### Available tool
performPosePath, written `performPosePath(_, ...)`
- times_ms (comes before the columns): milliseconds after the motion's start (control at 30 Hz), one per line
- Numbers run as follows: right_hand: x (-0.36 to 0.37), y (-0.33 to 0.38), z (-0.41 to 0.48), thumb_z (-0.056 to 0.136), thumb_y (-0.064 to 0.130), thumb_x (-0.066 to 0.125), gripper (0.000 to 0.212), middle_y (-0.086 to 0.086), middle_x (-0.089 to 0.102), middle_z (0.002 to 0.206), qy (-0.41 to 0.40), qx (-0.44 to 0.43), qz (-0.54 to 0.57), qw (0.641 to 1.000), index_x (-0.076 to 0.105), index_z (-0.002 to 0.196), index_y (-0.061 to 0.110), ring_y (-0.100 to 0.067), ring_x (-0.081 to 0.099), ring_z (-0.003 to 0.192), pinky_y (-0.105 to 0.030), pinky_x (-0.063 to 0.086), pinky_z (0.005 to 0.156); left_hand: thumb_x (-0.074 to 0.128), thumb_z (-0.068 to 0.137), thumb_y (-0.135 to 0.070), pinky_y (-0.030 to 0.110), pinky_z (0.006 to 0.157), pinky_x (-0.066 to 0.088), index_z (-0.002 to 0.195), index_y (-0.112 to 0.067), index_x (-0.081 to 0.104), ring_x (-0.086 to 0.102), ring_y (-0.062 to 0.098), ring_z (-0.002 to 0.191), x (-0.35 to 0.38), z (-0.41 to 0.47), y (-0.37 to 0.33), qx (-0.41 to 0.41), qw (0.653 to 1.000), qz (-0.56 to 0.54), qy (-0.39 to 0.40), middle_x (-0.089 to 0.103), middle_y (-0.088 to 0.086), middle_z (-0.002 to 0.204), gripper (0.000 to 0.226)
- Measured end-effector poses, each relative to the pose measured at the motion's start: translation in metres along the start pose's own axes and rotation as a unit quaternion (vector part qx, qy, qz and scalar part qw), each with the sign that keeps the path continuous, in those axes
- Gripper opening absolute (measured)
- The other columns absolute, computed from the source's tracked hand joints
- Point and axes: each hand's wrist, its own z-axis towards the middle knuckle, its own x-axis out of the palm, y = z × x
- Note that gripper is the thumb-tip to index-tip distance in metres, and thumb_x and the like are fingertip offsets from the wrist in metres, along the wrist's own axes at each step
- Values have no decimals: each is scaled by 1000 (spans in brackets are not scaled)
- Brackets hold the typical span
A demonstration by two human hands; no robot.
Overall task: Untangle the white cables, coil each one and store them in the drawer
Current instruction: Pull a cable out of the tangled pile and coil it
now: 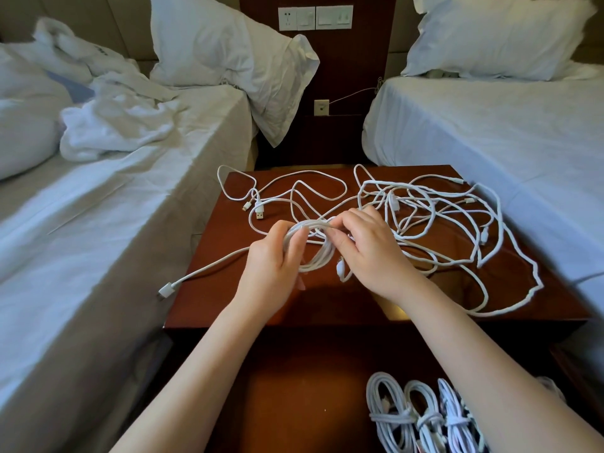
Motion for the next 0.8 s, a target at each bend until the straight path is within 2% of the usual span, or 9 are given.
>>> performPosePath(100,3,4,-1,99,30,51,24,12,56,89,-24,-2,-24,999,66,99,11,-14,46,88,-32,44,77,39,96,-44,24,39,44,92,-7,55,56,17,39,10,-3,-8,-50,995,-86,-27,60,15,63,40)
performPosePath(167,6,7,-2,99,31,50,25,12,56,90,-27,-1,-30,999,66,99,12,-14,47,88,-30,43,76,36,94,-55,27,39,39,84,-1,54,50,22,41,15,-4,-8,-42,992,-81,-85,56,21,62,58)
performPosePath(233,9,10,-2,99,30,51,24,11,56,89,-32,-3,-23,999,66,99,11,-14,48,88,-29,43,75,37,98,-48,29,46,37,69,-4,50,47,25,49,15,-4,-4,-8,987,-53,-150,52,21,60,54)
performPosePath(300,9,12,-3,98,30,52,24,11,57,88,-40,-6,-12,999,67,99,11,-15,48,87,-28,43,74,38,101,-37,23,49,34,62,-12,46,45,20,54,13,-3,-1,25,985,-28,-171,49,11,55,47)
performPosePath(367,8,14,-3,97,31,54,24,10,59,87,-42,-3,2,999,68,98,12,-15,50,86,-26,43,73,36,98,-40,23,50,32,62,-11,46,46,21,55,11,-1,2,52,984,-11,-171,48,8,53,47)
performPosePath(467,6,18,-4,94,26,61,19,6,59,88,-64,0,57,996,69,100,10,-8,54,80,-17,47,67,32,94,-42,28,48,32,65,-2,50,48,28,56,9,0,6,81,981,1,-177,51,15,53,53)
performPosePath(567,5,21,-4,90,20,67,21,8,59,93,-80,25,82,993,68,108,8,-1,58,69,-8,48,63,37,98,-36,25,47,31,64,-7,48,48,27,58,8,0,7,87,980,13,-178,48,10,52,45)
performPosePath(667,1,20,-5,93,16,63,17,10,62,74,-76,71,127,986,68,108,9,-5,60,53,-19,54,55,38,98,-33,22,49,31,64,-17,44,47,18,59,2,2,13,77,977,37,-196,43,-3,52,39)
performPosePath(800,-7,21,-4,97,18,56,16,7,58,60,-36,100,177,978,70,105,17,0,54,53,-9,44,59,34,98,-34,26,52,32,68,2,50,41,17,50,-11,10,28,44,964,66,-255,49,10,55,50)
